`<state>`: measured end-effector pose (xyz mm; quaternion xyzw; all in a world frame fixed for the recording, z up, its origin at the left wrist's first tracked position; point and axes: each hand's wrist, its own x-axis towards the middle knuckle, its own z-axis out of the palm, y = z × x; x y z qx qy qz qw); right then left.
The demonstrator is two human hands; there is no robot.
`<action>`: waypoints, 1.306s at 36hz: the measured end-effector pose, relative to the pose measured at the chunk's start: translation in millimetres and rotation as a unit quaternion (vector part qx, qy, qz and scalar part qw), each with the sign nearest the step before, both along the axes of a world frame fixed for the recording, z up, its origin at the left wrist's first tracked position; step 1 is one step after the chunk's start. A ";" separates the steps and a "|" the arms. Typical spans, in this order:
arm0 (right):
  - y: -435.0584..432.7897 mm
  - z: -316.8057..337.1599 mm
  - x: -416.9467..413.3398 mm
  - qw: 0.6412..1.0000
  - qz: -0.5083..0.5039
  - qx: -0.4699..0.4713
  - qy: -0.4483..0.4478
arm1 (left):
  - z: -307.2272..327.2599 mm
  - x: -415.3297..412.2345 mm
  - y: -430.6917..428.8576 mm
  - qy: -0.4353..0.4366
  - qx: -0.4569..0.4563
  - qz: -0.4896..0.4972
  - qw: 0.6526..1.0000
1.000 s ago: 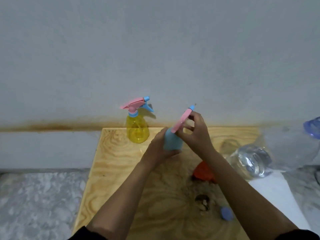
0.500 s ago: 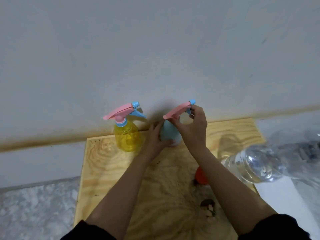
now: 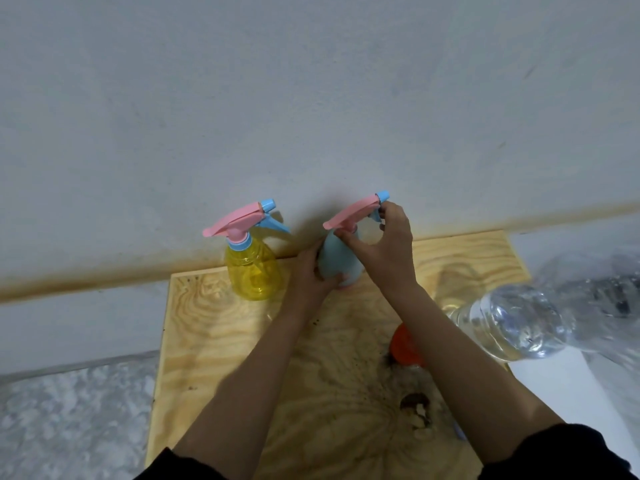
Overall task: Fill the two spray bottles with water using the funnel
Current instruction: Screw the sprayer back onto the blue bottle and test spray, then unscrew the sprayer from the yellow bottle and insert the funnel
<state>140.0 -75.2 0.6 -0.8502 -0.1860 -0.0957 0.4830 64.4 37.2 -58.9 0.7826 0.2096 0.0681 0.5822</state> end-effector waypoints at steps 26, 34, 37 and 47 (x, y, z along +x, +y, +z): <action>-12.6 0.7 -75.1 0.975 0.097 -0.194 0.036 | 44.7 -94.7 6.6 0.168 0.311 0.127 0.927; 57.9 5.4 -83.4 0.971 0.195 -0.137 0.016 | 42.4 -100.0 54.1 0.164 0.377 0.139 0.901; 84.4 3.8 -79.1 0.971 0.207 -0.119 0.013 | 36.6 -86.8 69.3 0.122 0.377 0.126 0.910; 111.4 -3.9 -75.7 0.988 0.146 0.008 0.055 | 22.5 -62.3 77.6 -0.093 0.233 0.080 0.965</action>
